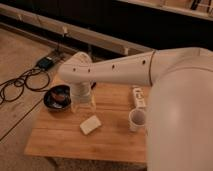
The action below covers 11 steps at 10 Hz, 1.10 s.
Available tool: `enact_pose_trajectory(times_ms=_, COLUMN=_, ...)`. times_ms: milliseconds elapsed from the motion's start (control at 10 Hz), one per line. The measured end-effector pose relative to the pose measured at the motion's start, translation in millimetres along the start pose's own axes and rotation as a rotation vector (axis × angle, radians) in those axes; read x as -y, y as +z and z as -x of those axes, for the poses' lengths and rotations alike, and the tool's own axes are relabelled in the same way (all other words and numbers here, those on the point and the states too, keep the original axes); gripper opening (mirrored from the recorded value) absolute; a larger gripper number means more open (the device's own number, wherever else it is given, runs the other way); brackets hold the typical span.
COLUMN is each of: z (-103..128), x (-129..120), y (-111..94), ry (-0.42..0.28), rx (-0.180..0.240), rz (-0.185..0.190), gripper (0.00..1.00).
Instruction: Place the white sponge in the ceramic bowl
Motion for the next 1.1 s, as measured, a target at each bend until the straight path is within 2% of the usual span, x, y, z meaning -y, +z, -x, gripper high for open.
enact_pose_trajectory(times_ms=100, z=3, x=2, y=1, ry=0.006, rx=0.004, rz=0.002, gripper=0.65)
enact_pose_trajectory(times_ms=400, z=44, x=33, y=11, ry=0.099, rx=0.09, rz=0.019, gripper=0.65)
enact_pose_trajectory(times_ms=600, z=68, x=55, y=29, ry=0.171, rx=0.128, rz=0.011, gripper=0.65)
enact_pose_trajectory(times_ms=700, z=71, x=60, y=38, ry=0.19, rx=0.125, rz=0.004, gripper=0.65)
enact_pose_trajectory(times_ms=900, z=68, x=60, y=62, ry=0.206, rx=0.091, rz=-0.014, gripper=0.65)
enact_pose_trajectory(times_ms=1100, z=65, x=60, y=76, ry=0.22, rx=0.061, rz=-0.017, gripper=0.65)
